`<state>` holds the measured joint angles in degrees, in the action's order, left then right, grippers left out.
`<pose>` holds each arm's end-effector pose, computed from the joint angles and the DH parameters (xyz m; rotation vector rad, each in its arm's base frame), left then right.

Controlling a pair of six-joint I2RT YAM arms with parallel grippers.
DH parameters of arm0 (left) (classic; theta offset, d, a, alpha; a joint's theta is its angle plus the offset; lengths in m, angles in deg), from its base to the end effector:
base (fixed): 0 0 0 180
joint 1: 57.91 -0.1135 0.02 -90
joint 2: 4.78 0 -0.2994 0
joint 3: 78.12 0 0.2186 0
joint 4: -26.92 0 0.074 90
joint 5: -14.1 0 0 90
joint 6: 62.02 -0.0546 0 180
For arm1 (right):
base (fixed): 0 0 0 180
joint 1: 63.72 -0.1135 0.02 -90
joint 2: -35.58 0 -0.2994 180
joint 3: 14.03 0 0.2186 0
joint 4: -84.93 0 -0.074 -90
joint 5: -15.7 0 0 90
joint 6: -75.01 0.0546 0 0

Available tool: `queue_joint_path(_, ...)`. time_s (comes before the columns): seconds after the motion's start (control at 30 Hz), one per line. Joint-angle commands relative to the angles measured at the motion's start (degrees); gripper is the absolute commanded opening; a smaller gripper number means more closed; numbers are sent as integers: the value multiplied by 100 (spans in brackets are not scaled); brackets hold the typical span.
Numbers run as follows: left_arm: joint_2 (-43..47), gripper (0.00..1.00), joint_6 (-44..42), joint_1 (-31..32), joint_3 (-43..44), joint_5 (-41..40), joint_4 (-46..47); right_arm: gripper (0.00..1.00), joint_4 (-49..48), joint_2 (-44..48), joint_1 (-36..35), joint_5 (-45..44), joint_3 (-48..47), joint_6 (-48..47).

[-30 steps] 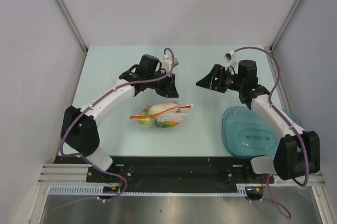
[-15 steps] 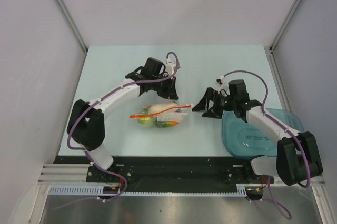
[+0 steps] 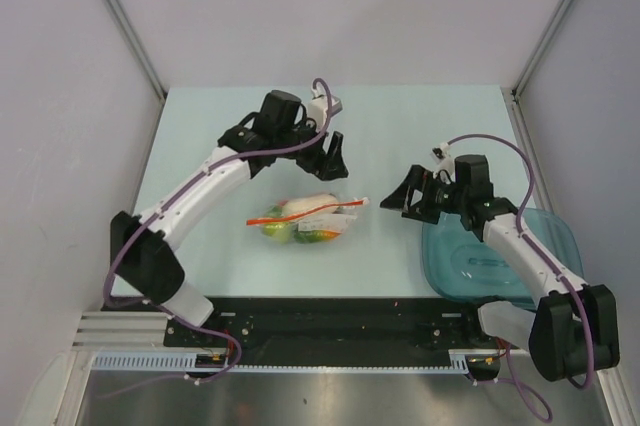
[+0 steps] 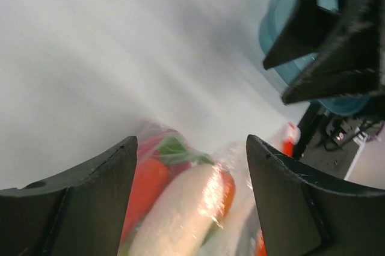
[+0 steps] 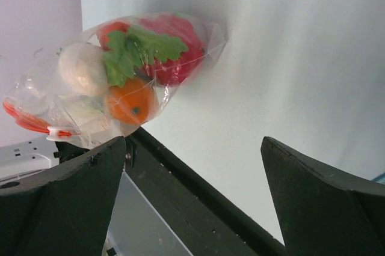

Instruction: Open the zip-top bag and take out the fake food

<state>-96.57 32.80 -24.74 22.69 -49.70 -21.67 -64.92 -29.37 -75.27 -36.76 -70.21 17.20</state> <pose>0.2715 -0.2062 0.3687 0.8110 2.1774 -0.8622 0.1898 0.0727 0.2777 0.0446 2.3312 1.1355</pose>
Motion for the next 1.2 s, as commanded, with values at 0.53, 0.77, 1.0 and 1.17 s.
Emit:
queue_joint_path(0.53, 197, 45, -1378, 963, -605, 16, 6, 96, -146, 431, 180, 1034, 43, -634)
queue_joint_path(0.77, -58, 17, -1343, 955, -394, 588, -240, 93, -622, 255, 118, 1397, 52, -634)
queue_joint_path(1.0, 161, 0, -485, 832, -305, 974, 452, 88, -1200, 53, -5, 1642, -44, -267)
queue_joint_path(1.17, 241, 0, 958, 638, -1122, 1704, 2096, 92, -2071, -53, -189, 1748, -141, -107)
